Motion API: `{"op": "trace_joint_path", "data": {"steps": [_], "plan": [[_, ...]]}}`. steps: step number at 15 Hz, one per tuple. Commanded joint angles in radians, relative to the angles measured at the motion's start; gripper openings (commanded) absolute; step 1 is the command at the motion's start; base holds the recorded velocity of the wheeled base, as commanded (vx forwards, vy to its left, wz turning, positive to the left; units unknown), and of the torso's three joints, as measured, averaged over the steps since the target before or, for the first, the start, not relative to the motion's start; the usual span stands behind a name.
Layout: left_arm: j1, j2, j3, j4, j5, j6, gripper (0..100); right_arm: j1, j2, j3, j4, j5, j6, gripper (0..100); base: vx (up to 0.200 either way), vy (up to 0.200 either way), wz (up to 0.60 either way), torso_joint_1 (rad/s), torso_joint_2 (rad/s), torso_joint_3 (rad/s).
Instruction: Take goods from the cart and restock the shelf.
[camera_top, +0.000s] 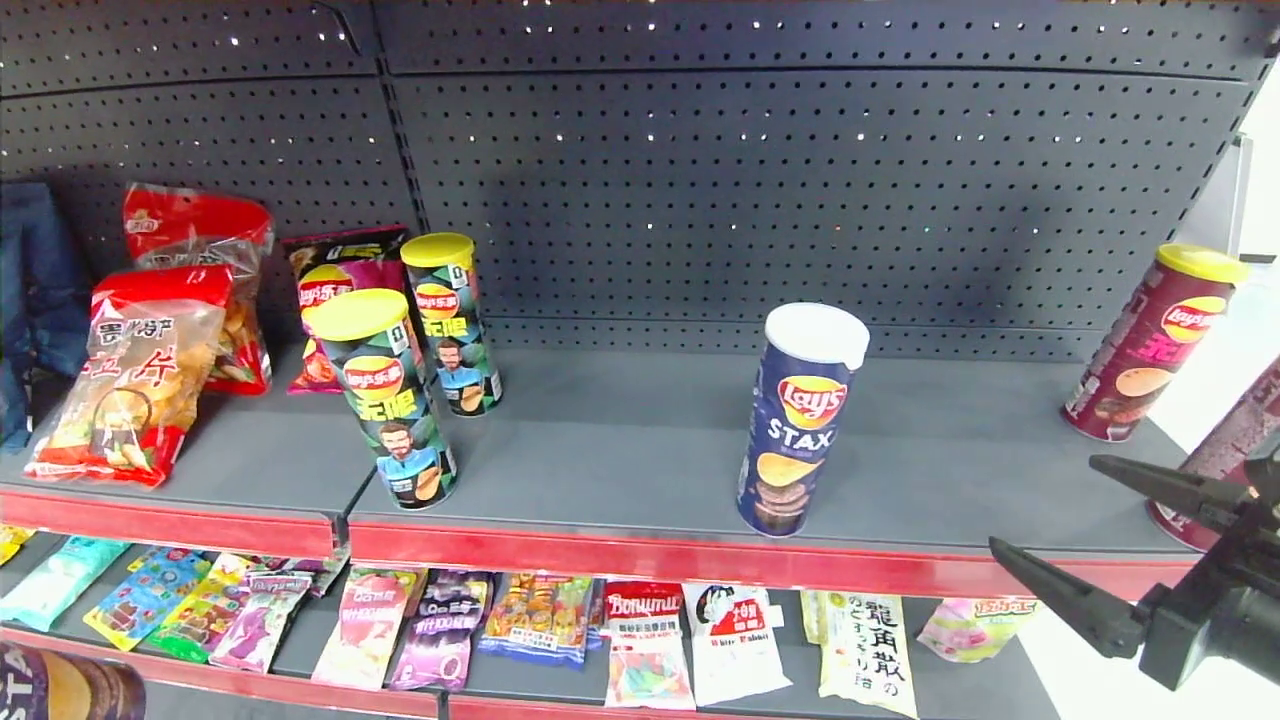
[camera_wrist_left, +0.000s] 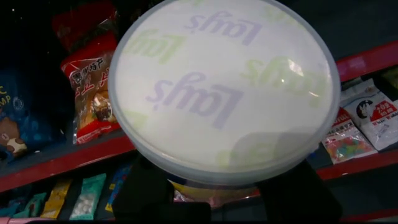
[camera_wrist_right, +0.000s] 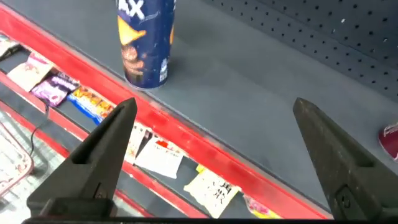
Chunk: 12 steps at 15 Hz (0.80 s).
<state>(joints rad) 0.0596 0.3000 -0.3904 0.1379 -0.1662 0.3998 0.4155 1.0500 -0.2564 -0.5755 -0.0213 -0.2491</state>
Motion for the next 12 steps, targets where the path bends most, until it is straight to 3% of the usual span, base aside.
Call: {"op": "trace_joint_path", "data": {"steps": [1, 7, 12], "plan": [[0.0, -0.001, 0.001, 0.002, 0.001, 0.001, 0, 0.0, -0.004, 0.016, -0.001, 0.0, -0.002, 100, 0.0, 0.0, -0.6, 0.002, 0.0, 0.002], [0.0, 0.001, -0.002, 0.002, 0.002, 0.001, 0, 0.0, -0.013, 0.026, -0.003, 0.0, -0.01, 100, 0.0, 0.0, -0.6, 0.005, 0.0, 0.004], [0.0, -0.002, -0.007, 0.002, 0.002, -0.001, 0, 0.0, -0.053, 0.058, -0.004, 0.003, -0.009, 100, 0.0, 0.0, 0.0, 0.0, 0.0, 0.0]]}}
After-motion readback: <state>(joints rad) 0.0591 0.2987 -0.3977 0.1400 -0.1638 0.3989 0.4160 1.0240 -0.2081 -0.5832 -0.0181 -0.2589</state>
